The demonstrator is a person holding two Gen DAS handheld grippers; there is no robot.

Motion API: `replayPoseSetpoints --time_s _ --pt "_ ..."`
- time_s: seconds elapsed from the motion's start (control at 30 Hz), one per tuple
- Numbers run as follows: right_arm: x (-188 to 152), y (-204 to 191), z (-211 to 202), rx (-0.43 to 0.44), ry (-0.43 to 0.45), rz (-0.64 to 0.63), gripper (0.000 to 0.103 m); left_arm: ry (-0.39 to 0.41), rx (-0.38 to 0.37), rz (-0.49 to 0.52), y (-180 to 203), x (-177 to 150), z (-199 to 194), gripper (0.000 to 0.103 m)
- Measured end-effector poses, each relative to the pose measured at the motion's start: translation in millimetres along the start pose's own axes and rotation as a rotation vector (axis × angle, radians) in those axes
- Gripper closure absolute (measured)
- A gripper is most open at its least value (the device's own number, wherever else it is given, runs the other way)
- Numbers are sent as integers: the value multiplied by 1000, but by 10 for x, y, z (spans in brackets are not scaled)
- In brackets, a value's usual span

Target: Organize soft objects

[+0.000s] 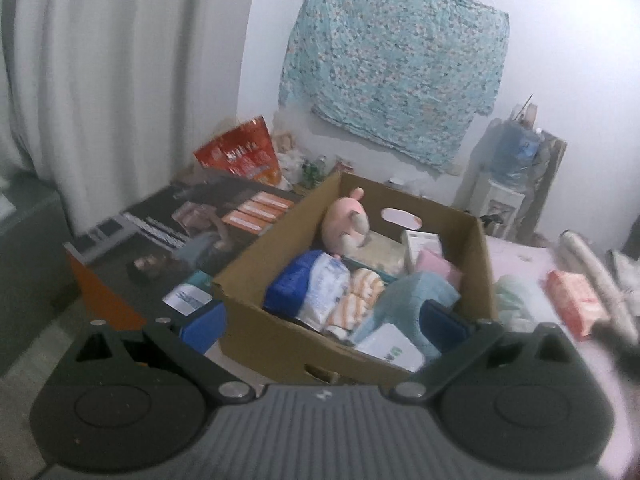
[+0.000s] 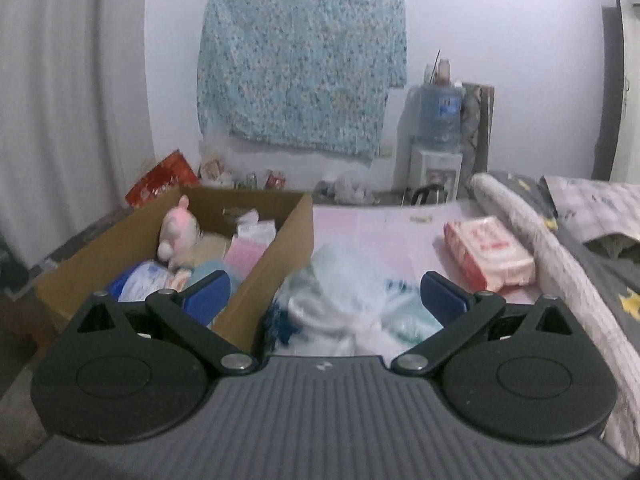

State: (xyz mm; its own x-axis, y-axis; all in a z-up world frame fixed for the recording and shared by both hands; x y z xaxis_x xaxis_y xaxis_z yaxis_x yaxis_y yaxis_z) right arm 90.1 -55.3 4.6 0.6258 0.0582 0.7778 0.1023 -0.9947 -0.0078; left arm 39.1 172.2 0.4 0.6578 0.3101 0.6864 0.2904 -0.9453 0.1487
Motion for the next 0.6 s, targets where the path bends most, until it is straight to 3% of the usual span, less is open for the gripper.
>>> replayPoseSetpoints --time_s 0.33,0.6 --pt "-419 -130 -23 59 -157 26 1 -50 30 57 59 -160 114 0" --pt "-425 -69 -82 32 -183 37 1 -137 13 143 225 -350 239 0"
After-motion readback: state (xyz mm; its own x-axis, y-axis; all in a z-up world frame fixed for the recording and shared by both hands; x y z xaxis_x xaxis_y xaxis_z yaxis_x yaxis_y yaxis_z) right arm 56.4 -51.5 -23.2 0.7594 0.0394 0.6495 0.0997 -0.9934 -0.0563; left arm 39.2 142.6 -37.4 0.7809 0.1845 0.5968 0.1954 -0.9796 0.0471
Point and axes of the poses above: each gripper's, at about its wrist camera, not at the fingertips, and z roughly the way its jaws point, y to its right, x to its top, the point moved 10 cm from there along z, roughly the way its jaws point, and after that the axes turned 11 degrees about -y, right-handed, at the moved point
